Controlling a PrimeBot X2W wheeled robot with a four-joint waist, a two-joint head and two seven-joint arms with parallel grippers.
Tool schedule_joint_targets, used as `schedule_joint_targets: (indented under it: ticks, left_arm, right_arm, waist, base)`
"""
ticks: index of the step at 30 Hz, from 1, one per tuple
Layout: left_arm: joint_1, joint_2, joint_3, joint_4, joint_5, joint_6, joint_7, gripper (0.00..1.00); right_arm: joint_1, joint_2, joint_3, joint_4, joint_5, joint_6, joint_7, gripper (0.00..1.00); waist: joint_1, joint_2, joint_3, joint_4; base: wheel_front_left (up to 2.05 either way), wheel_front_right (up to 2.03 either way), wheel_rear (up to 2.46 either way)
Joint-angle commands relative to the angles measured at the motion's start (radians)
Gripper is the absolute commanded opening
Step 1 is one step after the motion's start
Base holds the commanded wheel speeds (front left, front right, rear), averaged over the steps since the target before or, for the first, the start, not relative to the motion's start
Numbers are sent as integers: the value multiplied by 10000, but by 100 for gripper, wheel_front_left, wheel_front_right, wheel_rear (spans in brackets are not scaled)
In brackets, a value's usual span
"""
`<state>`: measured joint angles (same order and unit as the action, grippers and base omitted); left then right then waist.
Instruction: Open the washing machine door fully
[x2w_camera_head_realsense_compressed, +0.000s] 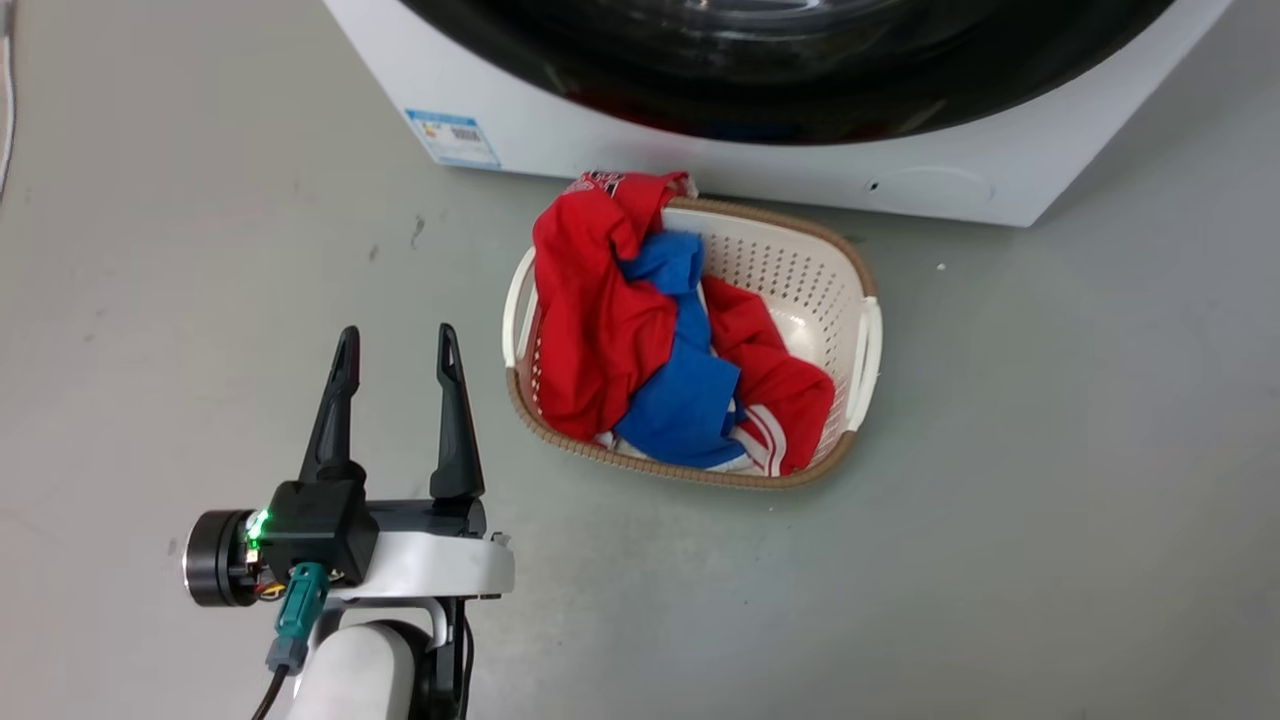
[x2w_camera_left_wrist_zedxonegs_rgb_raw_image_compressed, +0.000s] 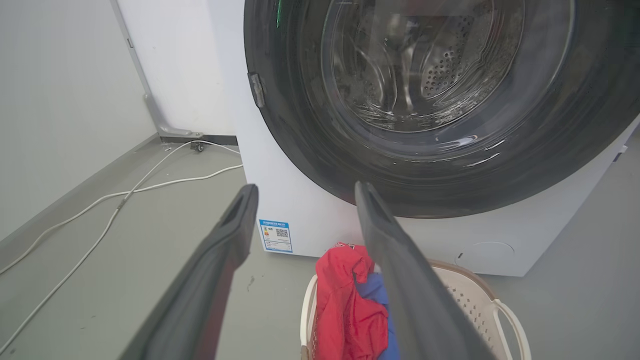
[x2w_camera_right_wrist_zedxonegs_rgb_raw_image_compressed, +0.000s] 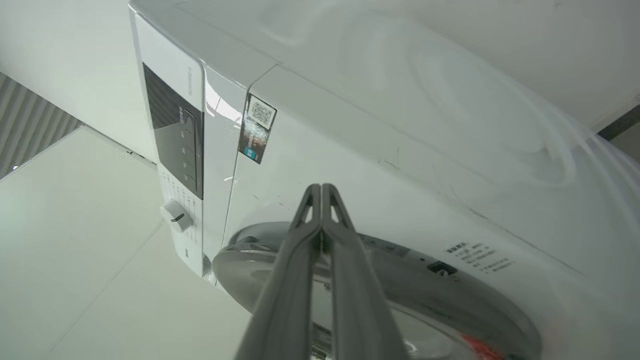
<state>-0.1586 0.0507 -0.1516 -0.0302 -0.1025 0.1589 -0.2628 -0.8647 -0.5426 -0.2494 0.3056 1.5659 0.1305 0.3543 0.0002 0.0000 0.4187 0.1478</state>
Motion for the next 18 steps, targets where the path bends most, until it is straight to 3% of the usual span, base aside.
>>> schedule_joint_targets:
  ticks: [1,10,18]
  left_arm:
    - [-151,-4,-8,-42,-34,35,-32,100]
    - [-559,-4,-304,-166,-151,159,-32,100]
    - [-803,-4,-512,-203,-246,251,-32,100]
  right_arm:
    - [-213,-90,67,82,-68,4,49,0]
    - [-2017,-609,1607,1557,-905,4,1464,0]
    - [-3148,-479,2565,2113,-1517,4,2386,0]
  waist:
    - [-2,0,182,136]
    - [-2,0,915,489]
    - [-2,0,1366,659]
  base:
    - [0,0,0]
    - [0,0,0]
    - [0,0,0]
